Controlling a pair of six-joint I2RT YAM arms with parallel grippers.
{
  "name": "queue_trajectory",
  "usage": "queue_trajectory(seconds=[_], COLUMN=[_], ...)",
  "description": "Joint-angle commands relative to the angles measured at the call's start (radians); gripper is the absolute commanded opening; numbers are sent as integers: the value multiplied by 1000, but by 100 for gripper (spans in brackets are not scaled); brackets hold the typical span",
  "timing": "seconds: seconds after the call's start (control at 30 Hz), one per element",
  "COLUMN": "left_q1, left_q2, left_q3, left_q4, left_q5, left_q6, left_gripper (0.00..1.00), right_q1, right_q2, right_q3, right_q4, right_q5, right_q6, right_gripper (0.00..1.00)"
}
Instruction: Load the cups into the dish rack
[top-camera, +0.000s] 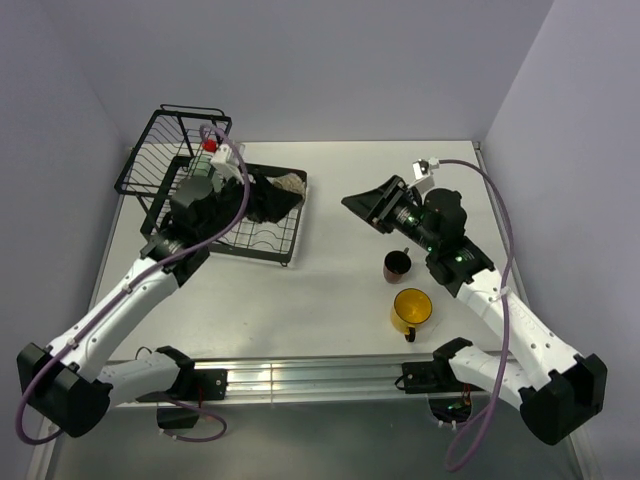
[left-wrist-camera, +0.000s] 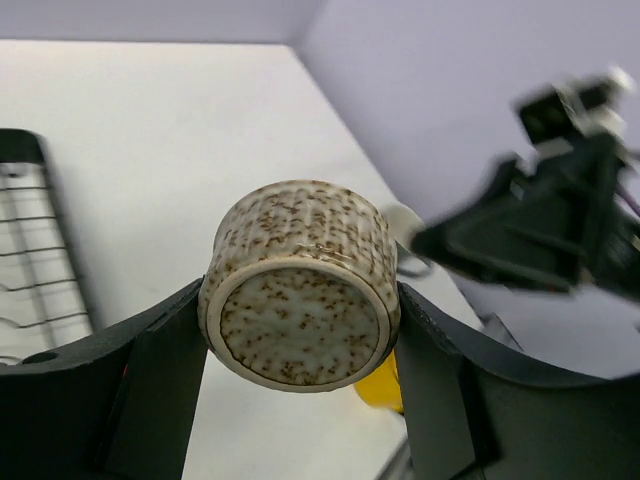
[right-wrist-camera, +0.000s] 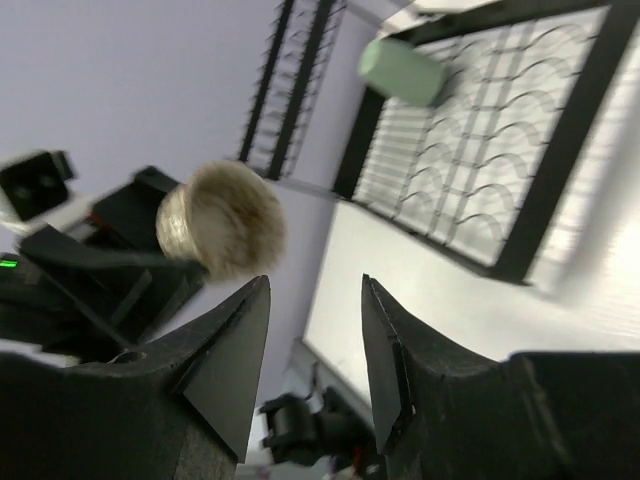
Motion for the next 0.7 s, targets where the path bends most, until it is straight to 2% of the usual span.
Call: queue_trajectory(seconds=[0.0,0.03,0.17,0.23,0.37,0.4,0.5,0.67], left_q1=[10,10,1,1,1,1,5,39], left_q2=[84,115,336,421,709,753,883,1039], left_q3=[180,214,387,502,744,827,951,1068], left_q4=[-190,-269,-412,-468,-678,-701,-759,-804], left_q5=[-267,-355,-541,-589,-724,-734,-778,-754], left_q6=[67,87,143,166,186,193,198,199], left_gripper=[0,0,0,0,0,0,0,0], right_q1=[-7,-7,-7,-7,-7,-7,-7,-9], right_q2=[-68,-72,-77,-79,-62,-59,-54,-45], right_q3=[52,57,80,84,94,94,89,86], right_q4=[-117,-128,-191,-205,-232,-235,-244,-258], right_q5=[155,166,206,222,219,217,214,205], right_q6=[-102,-120,-162,-180,-211,-215,-234,-258], right_gripper=[50,50,50,50,50,50,50,50])
